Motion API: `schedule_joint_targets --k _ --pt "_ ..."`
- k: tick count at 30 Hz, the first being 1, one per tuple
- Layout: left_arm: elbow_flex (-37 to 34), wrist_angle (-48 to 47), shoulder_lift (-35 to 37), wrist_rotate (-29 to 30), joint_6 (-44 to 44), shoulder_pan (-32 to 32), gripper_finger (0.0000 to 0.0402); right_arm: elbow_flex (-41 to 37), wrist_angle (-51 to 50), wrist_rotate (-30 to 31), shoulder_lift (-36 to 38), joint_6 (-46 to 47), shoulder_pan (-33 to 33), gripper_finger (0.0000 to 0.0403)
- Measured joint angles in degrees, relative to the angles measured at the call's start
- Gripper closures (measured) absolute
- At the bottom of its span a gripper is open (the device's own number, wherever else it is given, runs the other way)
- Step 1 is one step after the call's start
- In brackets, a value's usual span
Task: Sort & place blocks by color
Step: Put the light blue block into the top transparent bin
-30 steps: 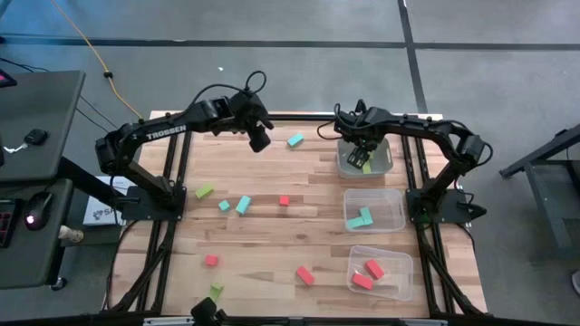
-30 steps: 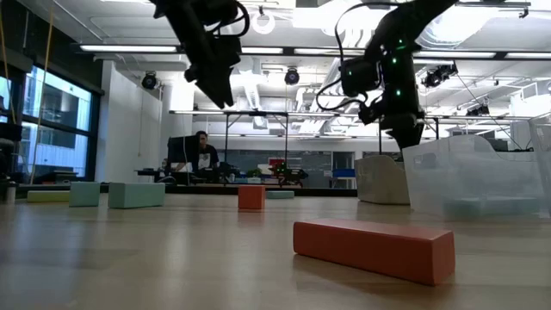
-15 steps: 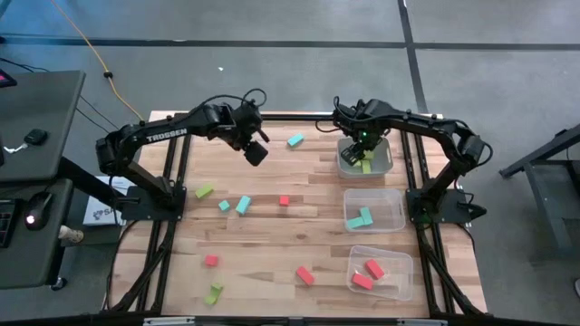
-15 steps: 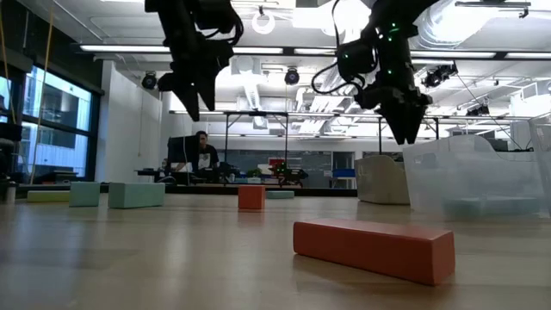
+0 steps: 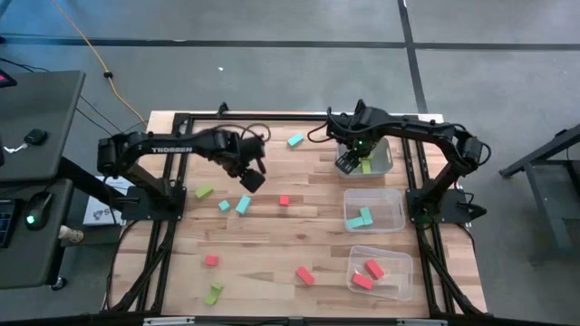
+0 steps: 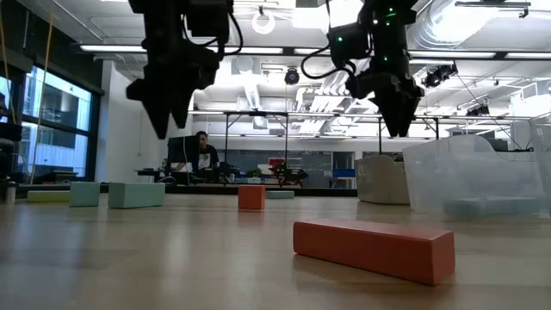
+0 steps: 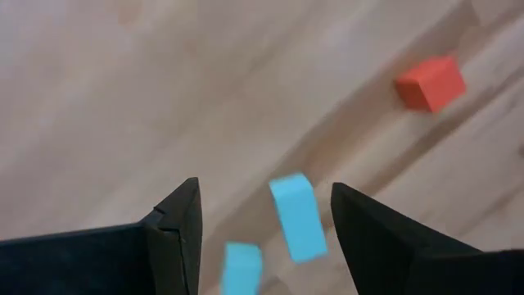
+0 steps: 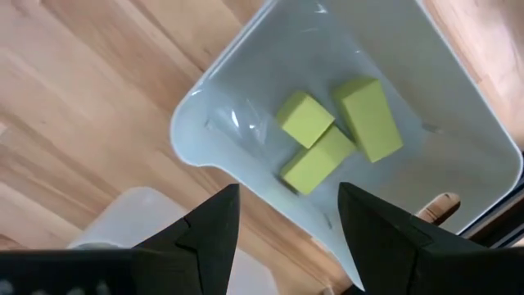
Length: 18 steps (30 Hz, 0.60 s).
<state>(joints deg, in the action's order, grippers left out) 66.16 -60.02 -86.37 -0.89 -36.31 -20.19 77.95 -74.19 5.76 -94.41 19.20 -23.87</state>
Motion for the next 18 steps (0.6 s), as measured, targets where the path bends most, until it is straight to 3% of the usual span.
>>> schedule_joint_targets --k 7,18 --pt "-1.73 0.10 0.00 0.33 -9.59 5.46 0.0209 0.00 -0.17 0.02 0.00 -0.15 1.80 0.0205" --pt "-1.73 0.35 -3.90 3.00 -16.52 10.74 0.0209 0.00 0.58 0.11 0.00 -0.15 4.46 0.0205"
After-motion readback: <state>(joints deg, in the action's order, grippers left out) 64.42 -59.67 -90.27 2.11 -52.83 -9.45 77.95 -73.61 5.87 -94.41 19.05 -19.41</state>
